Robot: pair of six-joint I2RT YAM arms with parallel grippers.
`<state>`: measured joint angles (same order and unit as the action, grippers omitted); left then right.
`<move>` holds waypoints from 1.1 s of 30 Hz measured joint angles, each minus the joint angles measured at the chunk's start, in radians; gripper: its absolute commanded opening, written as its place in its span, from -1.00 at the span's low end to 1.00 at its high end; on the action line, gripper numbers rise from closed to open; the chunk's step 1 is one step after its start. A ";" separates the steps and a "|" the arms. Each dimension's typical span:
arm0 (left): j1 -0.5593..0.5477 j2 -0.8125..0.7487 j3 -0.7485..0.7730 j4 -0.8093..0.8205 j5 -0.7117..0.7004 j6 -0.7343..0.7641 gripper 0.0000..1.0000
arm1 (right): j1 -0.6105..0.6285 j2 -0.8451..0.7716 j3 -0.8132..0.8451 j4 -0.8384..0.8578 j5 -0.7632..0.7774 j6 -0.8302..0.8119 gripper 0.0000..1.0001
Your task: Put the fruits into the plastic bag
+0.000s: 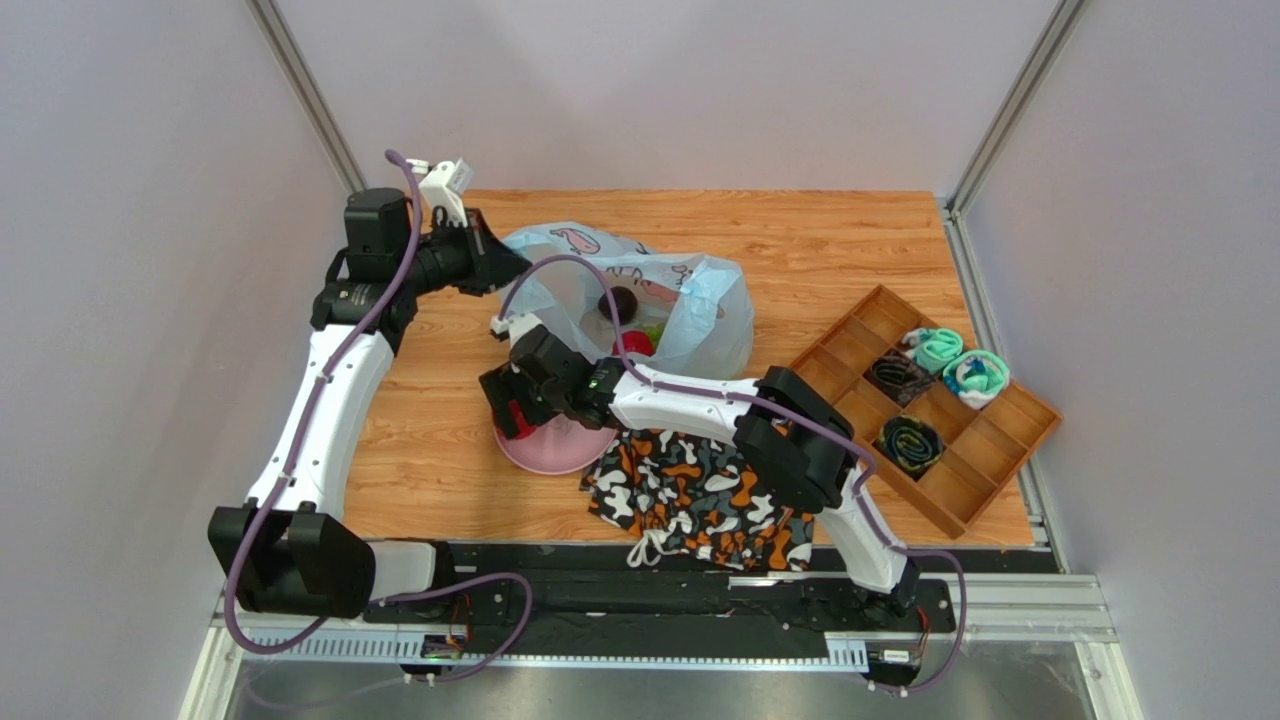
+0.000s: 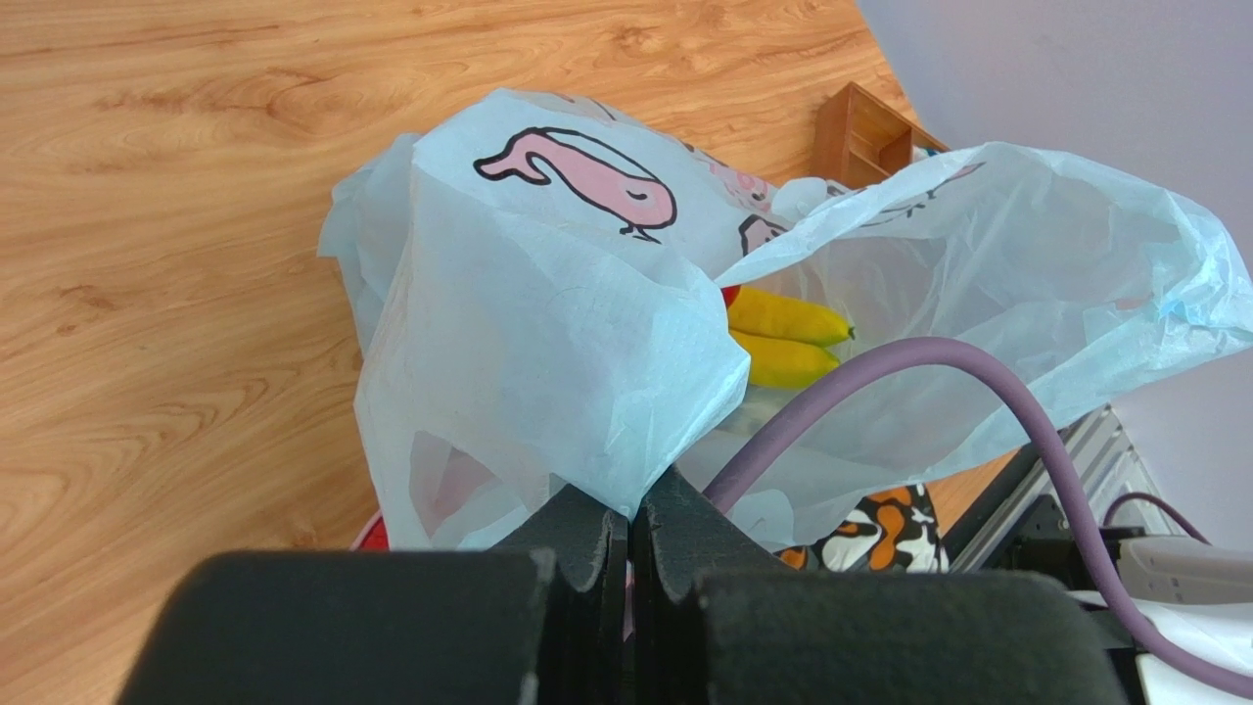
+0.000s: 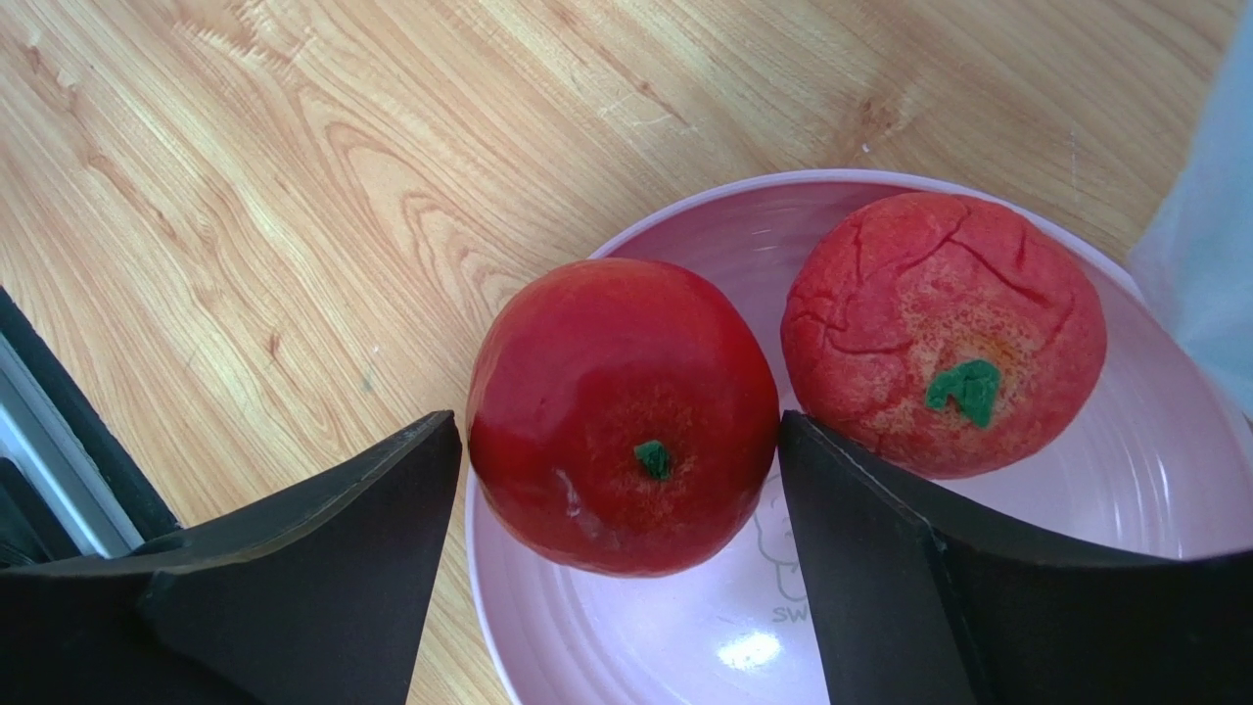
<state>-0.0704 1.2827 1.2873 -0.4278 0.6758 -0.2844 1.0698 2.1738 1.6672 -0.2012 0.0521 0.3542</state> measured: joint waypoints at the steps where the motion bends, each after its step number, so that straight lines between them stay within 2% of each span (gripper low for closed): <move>1: 0.000 0.000 0.000 0.000 -0.001 0.000 -1.00 | 0.000 0.003 0.002 -0.001 -0.001 0.000 0.61; 2: 0.000 0.000 0.000 0.000 -0.002 0.000 -1.00 | 0.000 0.006 0.005 -0.001 -0.001 -0.002 0.58; 6: 0.001 0.000 0.000 0.002 -0.005 0.000 -1.00 | 0.000 0.013 0.014 -0.001 -0.002 -0.003 0.16; 9: 0.001 0.000 0.000 0.004 -0.004 0.000 -1.00 | 0.000 0.014 0.014 -0.002 -0.002 -0.006 0.04; 12: 0.001 0.000 0.000 0.005 -0.003 0.000 -1.00 | 0.000 0.014 0.014 -0.002 -0.002 -0.008 -0.20; 15: 0.001 0.000 0.000 0.005 -0.004 0.000 -1.00 | 0.000 0.014 0.014 -0.001 -0.002 -0.010 -0.33; 19: 0.000 0.000 0.000 0.005 0.002 0.000 -1.00 | 0.000 -0.005 -0.025 0.035 -0.012 -0.014 -0.42; 24: -0.002 0.000 0.000 0.003 0.014 -0.001 -1.00 | 0.001 -0.125 -0.196 0.098 -0.061 -0.045 -0.46; 29: -0.001 0.000 0.000 0.002 0.020 -0.001 -1.00 | 0.009 -0.327 -0.356 0.175 -0.126 -0.087 -0.47; 33: -0.002 0.000 0.000 0.002 0.023 -0.001 -1.00 | 0.011 -0.501 -0.403 0.237 -0.177 -0.120 -0.46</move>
<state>-0.0719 1.2827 1.2873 -0.4263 0.6983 -0.2855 1.0805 1.6730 1.2644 0.0360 -0.1253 0.2344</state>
